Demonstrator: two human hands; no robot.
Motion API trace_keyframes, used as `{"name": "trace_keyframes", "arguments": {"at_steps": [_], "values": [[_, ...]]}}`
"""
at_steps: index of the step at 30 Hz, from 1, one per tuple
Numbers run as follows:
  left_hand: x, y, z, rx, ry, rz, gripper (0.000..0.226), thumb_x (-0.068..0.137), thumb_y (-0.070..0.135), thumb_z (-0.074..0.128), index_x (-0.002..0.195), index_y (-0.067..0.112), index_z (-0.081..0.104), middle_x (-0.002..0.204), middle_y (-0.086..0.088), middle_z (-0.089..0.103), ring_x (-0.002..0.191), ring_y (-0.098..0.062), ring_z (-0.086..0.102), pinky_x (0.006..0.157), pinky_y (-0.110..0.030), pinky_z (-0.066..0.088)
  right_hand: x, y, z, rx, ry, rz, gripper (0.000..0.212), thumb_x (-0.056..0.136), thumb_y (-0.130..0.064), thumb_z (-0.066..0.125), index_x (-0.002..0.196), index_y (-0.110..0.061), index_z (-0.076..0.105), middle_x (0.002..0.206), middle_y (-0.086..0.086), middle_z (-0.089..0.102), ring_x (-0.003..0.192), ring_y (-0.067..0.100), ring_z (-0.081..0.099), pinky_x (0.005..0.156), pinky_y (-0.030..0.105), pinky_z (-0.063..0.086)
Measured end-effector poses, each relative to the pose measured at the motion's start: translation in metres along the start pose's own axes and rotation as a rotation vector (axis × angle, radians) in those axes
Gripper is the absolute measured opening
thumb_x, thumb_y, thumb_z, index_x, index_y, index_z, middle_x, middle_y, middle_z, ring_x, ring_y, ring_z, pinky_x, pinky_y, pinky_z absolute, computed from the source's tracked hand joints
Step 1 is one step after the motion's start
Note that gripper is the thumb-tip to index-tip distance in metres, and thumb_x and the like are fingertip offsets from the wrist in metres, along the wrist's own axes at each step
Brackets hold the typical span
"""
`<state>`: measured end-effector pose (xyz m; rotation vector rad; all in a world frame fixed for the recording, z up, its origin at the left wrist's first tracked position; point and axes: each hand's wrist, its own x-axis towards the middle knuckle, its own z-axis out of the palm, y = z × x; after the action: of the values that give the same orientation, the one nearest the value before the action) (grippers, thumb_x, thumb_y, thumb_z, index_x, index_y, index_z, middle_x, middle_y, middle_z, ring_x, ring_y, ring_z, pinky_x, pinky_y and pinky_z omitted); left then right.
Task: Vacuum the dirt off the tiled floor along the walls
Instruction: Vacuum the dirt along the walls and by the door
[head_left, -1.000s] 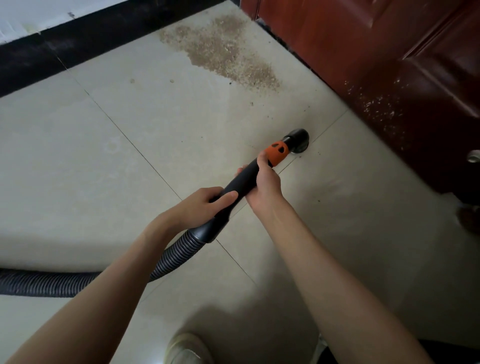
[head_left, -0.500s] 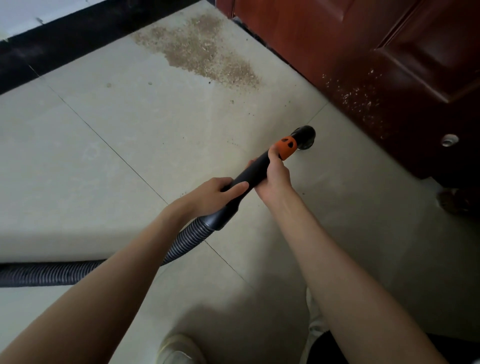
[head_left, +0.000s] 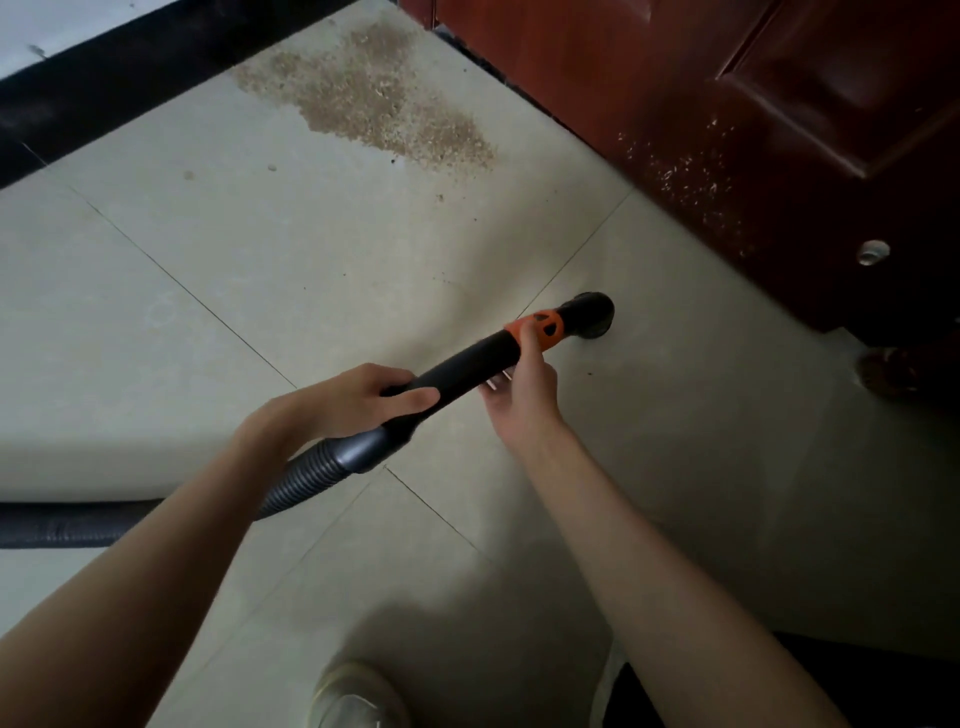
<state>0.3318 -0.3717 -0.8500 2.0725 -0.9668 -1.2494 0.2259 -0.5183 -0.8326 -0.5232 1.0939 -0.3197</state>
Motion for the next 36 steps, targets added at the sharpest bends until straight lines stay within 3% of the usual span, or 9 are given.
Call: {"name": "trace_keyframes", "arguments": {"at_steps": [6,10,13,16,20,23,26,30,36], "values": [[-0.016,-0.015,0.006,-0.049,-0.054,-0.012,0.059,0.070,0.079,0.048,0.081,0.023,0.062,0.078,0.005,0.071,0.076,-0.009,0.067,0.077,-0.028,0.049,-0.011,0.008,-0.014,0.136,0.010,0.015,0.041,0.098,-0.036,0.056,0.121,-0.003,0.048,0.102,0.013,0.060,0.089,0.021,0.066,0.078,0.031,0.057],[-0.013,-0.006,0.022,-0.108,0.033,0.013,0.054,0.078,0.075,0.044,0.077,0.023,0.059,0.072,0.004,0.069,0.065,-0.010,0.067,0.066,-0.023,0.046,-0.015,0.006,-0.020,0.118,0.034,-0.019,0.040,0.098,-0.036,0.055,0.121,-0.007,0.043,0.106,0.014,0.059,0.093,0.025,0.068,0.076,0.033,0.059],[-0.008,0.004,0.028,-0.025,0.098,0.055,0.044,0.089,0.063,0.041,0.078,0.024,0.057,0.068,0.000,0.068,0.060,-0.013,0.066,0.067,-0.030,0.051,-0.015,0.003,-0.025,0.135,0.076,-0.022,0.042,0.098,-0.036,0.056,0.124,-0.006,0.042,0.104,0.014,0.059,0.092,0.026,0.068,0.072,0.034,0.059],[-0.006,0.011,0.037,0.045,0.116,0.038,0.040,0.091,0.060,0.041,0.080,0.024,0.056,0.066,-0.004,0.068,0.055,-0.013,0.064,0.067,-0.032,0.052,-0.015,0.005,-0.033,0.142,0.084,0.015,0.041,0.098,-0.034,0.058,0.120,-0.004,0.041,0.102,0.016,0.059,0.089,0.028,0.068,0.075,0.036,0.058],[-0.015,0.006,0.044,-0.078,0.124,-0.019,0.034,0.091,0.051,0.049,0.073,0.023,0.056,0.059,0.002,0.062,0.047,-0.011,0.059,0.054,-0.020,0.044,-0.012,0.017,-0.038,0.115,0.071,0.074,0.042,0.098,-0.032,0.058,0.120,-0.003,0.037,0.104,0.019,0.058,0.094,0.030,0.066,0.085,0.039,0.056],[-0.021,0.000,0.041,-0.076,0.158,-0.033,0.034,0.092,0.049,0.049,0.076,0.020,0.058,0.060,0.003,0.062,0.049,-0.012,0.060,0.055,-0.020,0.044,-0.008,0.024,-0.033,0.072,0.043,0.070,0.040,0.098,-0.034,0.056,0.118,-0.004,0.039,0.105,0.019,0.059,0.100,0.032,0.065,0.088,0.040,0.055],[-0.029,-0.005,0.035,-0.116,0.198,-0.047,0.037,0.090,0.051,0.050,0.078,0.017,0.059,0.057,0.004,0.061,0.049,-0.014,0.060,0.054,-0.020,0.046,-0.005,0.028,-0.021,0.048,-0.007,0.084,0.033,0.097,-0.036,0.056,0.103,-0.005,0.045,0.110,0.018,0.059,0.108,0.033,0.063,0.085,0.039,0.056],[-0.041,-0.017,0.027,-0.174,0.293,-0.103,0.042,0.090,0.054,0.050,0.077,0.014,0.057,0.054,0.003,0.059,0.047,-0.015,0.059,0.054,-0.022,0.047,0.002,0.031,0.005,-0.022,-0.091,0.112,0.033,0.097,-0.037,0.057,0.099,-0.004,0.049,0.118,0.021,0.058,0.112,0.034,0.062,0.095,0.045,0.053],[-0.055,-0.040,0.022,-0.193,0.460,-0.156,0.041,0.090,0.054,0.048,0.073,0.018,0.058,0.056,0.004,0.064,0.049,-0.009,0.060,0.058,-0.024,0.049,0.009,0.046,0.040,-0.180,-0.195,0.161,0.051,0.098,-0.037,0.055,0.129,0.001,0.040,0.127,0.023,0.056,0.112,0.033,0.061,0.095,0.045,0.053]]}}
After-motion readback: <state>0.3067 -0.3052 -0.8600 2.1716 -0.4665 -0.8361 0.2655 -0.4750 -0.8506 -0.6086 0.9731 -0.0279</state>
